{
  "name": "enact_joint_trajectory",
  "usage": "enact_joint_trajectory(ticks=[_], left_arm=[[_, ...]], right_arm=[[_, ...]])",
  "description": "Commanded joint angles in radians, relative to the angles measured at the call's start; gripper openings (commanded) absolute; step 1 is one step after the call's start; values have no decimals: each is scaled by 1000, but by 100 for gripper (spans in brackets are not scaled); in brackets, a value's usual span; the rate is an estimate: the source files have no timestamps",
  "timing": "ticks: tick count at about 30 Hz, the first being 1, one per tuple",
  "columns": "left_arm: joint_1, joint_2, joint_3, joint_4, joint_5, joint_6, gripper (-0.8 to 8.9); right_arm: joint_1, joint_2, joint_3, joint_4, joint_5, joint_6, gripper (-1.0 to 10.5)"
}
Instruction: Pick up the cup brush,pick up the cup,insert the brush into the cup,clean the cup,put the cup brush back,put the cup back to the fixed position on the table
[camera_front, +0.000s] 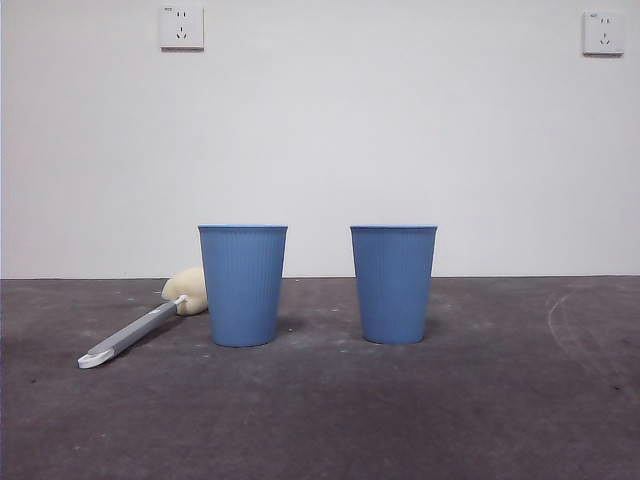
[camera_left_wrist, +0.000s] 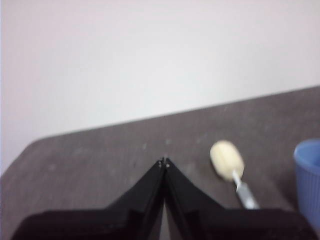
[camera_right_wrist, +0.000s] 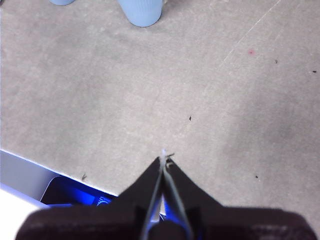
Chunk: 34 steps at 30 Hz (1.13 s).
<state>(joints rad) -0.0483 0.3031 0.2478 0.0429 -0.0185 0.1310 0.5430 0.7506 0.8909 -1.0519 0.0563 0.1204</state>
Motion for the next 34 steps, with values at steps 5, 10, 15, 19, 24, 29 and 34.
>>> enact_joint_trajectory(ticks=[5, 10, 15, 19, 24, 29, 34], left_arm=[[22, -184, -193, 2, -5, -28, -4], [22, -256, -238, -96, -10, -49, -4], [22, -298, -236, -217, 1, -56, -4], [22, -294, -235, -211, 37, -101, -4], [21, -276, -235, -211, 37, -101, -4], [21, -254, -235, -211, 37, -101, -4], [21, -229, -235, -211, 37, -101, -4]], right_arm=[[1, 0, 3, 3, 5, 8, 2], [1, 0, 3, 3, 5, 8, 2], [1, 0, 3, 3, 5, 8, 2], [1, 0, 3, 3, 5, 8, 2], [1, 0, 3, 3, 5, 8, 2], [1, 0, 3, 3, 5, 8, 2], [1, 0, 3, 3, 5, 8, 2]])
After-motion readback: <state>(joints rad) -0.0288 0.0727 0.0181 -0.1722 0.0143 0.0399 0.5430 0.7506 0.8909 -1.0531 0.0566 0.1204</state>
